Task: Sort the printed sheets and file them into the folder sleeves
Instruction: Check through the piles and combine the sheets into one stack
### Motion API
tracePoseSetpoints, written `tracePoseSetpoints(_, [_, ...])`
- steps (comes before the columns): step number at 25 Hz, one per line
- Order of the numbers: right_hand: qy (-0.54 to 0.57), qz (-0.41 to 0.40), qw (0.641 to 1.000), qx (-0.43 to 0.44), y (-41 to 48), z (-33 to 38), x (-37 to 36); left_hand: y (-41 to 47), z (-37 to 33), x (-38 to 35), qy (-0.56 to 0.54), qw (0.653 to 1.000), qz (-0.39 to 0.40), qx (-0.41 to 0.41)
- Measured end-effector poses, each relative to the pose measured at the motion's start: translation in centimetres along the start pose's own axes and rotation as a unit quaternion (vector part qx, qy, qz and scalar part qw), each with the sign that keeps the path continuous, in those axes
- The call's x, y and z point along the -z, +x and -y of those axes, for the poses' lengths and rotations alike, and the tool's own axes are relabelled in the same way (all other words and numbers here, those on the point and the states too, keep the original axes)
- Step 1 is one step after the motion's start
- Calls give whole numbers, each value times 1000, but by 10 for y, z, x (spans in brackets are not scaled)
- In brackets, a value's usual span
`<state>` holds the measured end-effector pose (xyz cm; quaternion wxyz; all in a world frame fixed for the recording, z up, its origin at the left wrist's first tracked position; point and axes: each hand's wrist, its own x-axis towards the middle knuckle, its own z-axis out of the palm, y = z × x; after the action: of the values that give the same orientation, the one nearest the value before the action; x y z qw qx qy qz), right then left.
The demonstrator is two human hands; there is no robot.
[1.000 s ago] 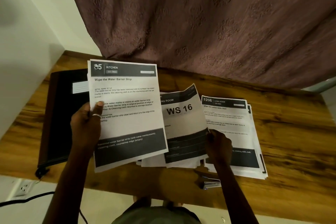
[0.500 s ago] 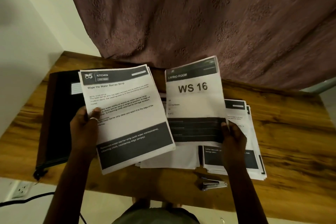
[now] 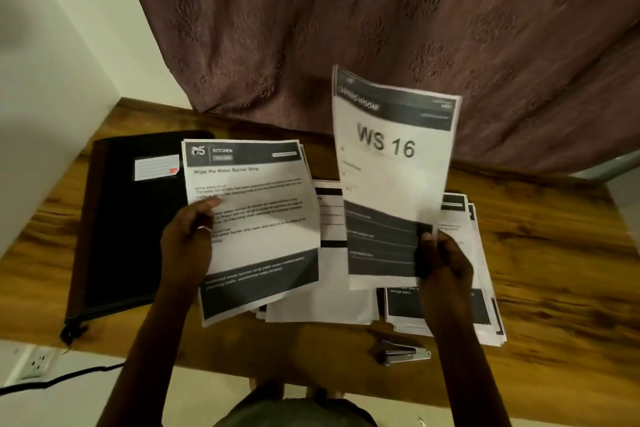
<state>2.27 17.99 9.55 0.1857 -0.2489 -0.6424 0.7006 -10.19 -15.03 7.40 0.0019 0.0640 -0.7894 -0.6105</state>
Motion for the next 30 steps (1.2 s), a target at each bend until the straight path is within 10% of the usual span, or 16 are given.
tracePoseSetpoints(5, [-114, 51, 992, -6, -22, -35, -35, -16, -28, -20, -157, 981, 46, 100])
tracePoseSetpoints(14, [-238, 46, 966, -96, -6, -74, -43, -11, -15, -20, 59, 997, 20, 42])
tracePoseSetpoints(19, [-478, 12, 878, -16, 21, -82, -38, 6, -18, 5, 55, 998, 10, -25])
tracePoseSetpoints(30, [-428, 15, 890, -158, 47, -91, -47, -13, 4, 24, -44, 996, 79, 10])
